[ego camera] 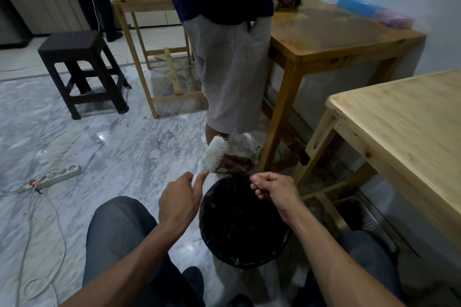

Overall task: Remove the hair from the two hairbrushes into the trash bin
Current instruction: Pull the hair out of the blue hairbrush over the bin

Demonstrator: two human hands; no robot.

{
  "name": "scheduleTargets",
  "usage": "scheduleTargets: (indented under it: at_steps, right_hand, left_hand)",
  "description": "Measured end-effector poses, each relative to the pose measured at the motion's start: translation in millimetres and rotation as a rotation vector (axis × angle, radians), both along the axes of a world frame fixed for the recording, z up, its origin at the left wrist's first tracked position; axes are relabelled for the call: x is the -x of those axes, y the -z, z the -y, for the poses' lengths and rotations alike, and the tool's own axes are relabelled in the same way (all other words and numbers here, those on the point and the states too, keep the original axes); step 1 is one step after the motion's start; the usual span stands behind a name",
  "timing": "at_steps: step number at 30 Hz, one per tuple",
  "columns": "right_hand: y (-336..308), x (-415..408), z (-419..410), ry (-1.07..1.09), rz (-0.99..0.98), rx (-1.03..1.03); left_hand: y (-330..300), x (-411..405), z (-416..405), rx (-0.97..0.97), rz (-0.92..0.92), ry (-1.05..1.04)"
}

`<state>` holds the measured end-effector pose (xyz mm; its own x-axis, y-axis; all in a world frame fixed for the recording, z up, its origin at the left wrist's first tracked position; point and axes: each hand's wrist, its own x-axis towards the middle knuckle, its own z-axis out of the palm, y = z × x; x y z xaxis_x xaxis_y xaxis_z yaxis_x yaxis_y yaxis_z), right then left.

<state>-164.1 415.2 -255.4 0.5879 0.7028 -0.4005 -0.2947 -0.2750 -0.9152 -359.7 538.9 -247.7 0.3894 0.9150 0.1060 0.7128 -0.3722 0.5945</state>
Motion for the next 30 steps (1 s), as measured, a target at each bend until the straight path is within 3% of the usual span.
scheduleTargets:
  at_steps: [7,10,12,16,20,30]
  right_hand:
    - [20.7,-4.7,15.9,-0.224,0.311,0.42]
    - [17.2,-3.8,8.6,-0.372,0.382,0.507]
    - [7.3,0.0,0.9,-0.4,0.374,0.444]
    - [-8.1,8.4,-13.2,-0.245,0.119,0.053]
    - [-22.5,7.6,-16.1,-0.301,0.048,-0.135]
    - [-0.7,3.6,-3.6,-0.085,0.134,0.01]
  left_hand:
    - [-3.3,1.3,-2.9,0.018,0.057,-0.015]
    - [-5.7,-2.5,3.6,0.001,0.061,0.024]
    - [-6.8,-4.3,7.8,-0.024,0.054,0.054]
    - [-9.2,-6.0,12.7,-0.095,0.005,0.14]
    - [-10.1,-8.4,14.7,-0.169,-0.062,0.218]
    - [-7.8,-6.1,11.6,-0.186,-0.067,0.193]
